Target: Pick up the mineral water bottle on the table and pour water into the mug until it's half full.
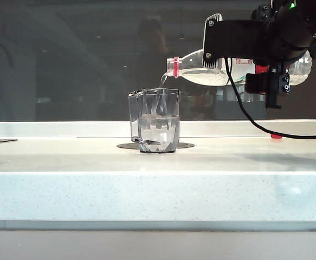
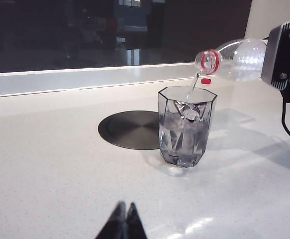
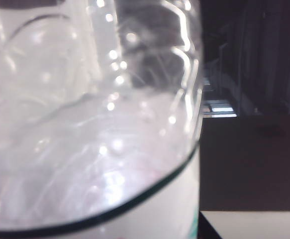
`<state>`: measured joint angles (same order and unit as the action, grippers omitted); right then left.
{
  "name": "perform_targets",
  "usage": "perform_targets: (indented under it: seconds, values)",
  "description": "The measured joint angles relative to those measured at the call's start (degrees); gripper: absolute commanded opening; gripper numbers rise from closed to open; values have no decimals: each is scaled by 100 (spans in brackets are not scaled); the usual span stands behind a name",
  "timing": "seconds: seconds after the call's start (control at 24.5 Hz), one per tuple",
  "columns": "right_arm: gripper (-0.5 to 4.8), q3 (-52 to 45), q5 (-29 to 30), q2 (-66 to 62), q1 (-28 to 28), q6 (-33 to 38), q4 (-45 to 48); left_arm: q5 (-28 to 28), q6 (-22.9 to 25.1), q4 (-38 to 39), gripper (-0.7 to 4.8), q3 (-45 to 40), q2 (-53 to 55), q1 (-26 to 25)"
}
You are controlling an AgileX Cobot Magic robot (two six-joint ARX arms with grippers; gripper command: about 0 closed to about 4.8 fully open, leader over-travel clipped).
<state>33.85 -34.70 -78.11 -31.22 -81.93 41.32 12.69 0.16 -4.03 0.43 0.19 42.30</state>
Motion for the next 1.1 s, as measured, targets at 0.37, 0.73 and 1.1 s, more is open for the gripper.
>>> perform_targets:
  seconds: [0.37,0.73,1.1]
  values:
    - [262,2,-2,0,-17,1056,-7,0,0,0,-4,0,0,0]
    - [261,2,-2,0,-17,2111,-7,0,0,0,-4,0,0,0]
    - [261,2,0,0,-17,4138,-4,0,0,0,-4,0,0,0]
